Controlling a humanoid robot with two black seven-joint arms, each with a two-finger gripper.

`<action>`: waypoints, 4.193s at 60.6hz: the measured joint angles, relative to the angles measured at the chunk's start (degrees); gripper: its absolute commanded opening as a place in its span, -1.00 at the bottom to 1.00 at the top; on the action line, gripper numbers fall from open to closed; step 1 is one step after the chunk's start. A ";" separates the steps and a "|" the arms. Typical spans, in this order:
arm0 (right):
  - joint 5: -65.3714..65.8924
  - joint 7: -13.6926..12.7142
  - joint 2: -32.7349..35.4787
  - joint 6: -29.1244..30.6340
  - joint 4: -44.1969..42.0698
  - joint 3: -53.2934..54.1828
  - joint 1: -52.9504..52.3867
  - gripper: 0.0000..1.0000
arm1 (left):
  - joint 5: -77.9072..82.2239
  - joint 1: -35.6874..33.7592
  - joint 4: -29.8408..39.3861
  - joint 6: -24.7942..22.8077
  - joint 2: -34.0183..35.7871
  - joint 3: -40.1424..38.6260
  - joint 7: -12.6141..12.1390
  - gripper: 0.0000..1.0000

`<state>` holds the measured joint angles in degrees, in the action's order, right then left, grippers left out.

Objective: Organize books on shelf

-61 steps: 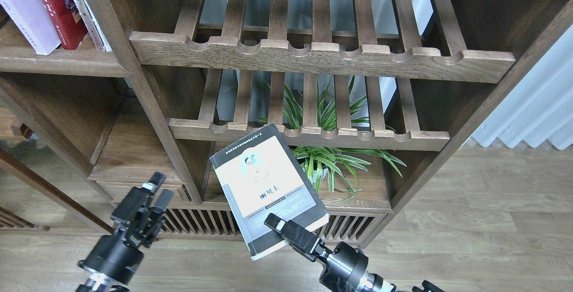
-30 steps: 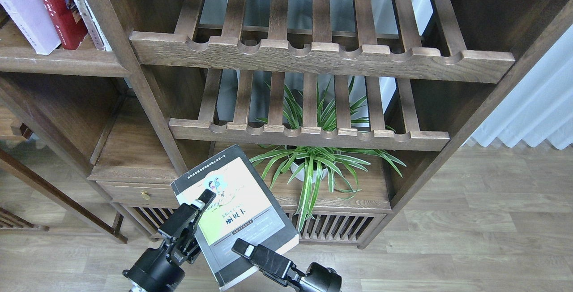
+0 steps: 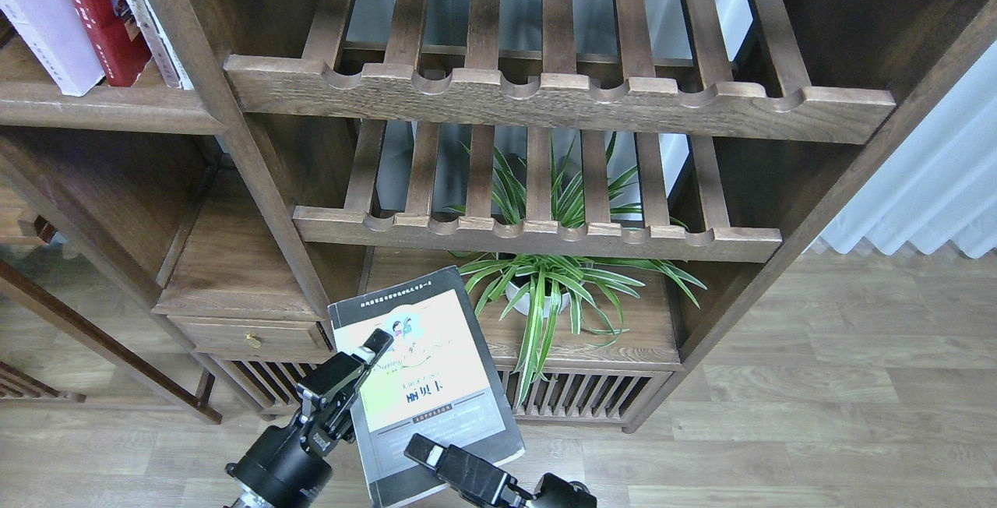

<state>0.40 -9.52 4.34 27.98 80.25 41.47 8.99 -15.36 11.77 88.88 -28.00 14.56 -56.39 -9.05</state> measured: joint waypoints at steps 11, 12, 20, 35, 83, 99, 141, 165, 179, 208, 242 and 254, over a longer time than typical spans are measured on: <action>0.38 0.24 0.68 0.00 -1.20 1.57 -0.31 1.00 | 0.13 2.12 6.34 0.00 9.70 -13.75 -2.11 -0.99; 0.39 0.24 0.68 0.00 -1.42 1.66 -0.31 1.00 | 0.10 2.55 6.93 0.00 10.87 -15.98 -2.30 -0.99; 0.39 0.23 0.50 0.00 -2.85 1.92 -0.32 1.00 | -0.08 4.29 9.36 0.00 17.10 -27.33 -2.67 -0.99; 0.48 0.03 0.06 0.02 -4.84 1.95 -0.45 1.00 | -0.17 5.83 11.63 0.00 23.66 -47.82 -4.12 -0.99; 0.39 -0.06 -0.13 0.03 -7.13 2.03 -0.90 1.00 | 18.37 -10.00 -0.05 -0.02 27.94 -68.62 -18.35 -0.97; 0.39 0.01 -0.15 0.02 -7.13 2.70 -0.81 1.00 | 26.05 -18.27 -3.38 -0.02 28.14 -68.62 -18.53 -0.97; 0.04 0.48 0.00 0.03 -7.03 5.51 -0.33 1.00 | 46.68 -49.59 -16.84 0.01 27.40 -51.57 -18.95 -0.97; 0.04 0.48 -0.09 0.02 -6.96 5.64 0.04 1.00 | 53.66 -70.07 -31.23 0.00 21.15 -37.36 -18.95 -0.97; 0.05 0.48 -0.38 0.02 -6.94 5.64 0.15 1.00 | 53.94 -73.46 -35.36 0.01 18.31 -34.32 -18.95 -0.95; 0.10 0.48 -1.22 0.02 -6.94 6.24 0.20 1.00 | 51.71 -77.94 -39.98 0.01 15.20 -28.21 -18.95 0.03; -0.52 0.64 -4.33 0.02 -8.00 9.87 -0.84 1.00 | 35.80 -61.67 -30.04 0.00 15.57 -41.83 -18.97 0.07; -0.62 0.65 -4.35 0.02 -7.92 10.86 -1.21 1.00 | 32.17 -48.17 -18.63 0.00 15.67 -50.96 -18.95 0.11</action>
<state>-0.22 -8.87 0.00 28.00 72.33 52.33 7.78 16.81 -36.40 70.24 -28.00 30.23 -107.35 -28.01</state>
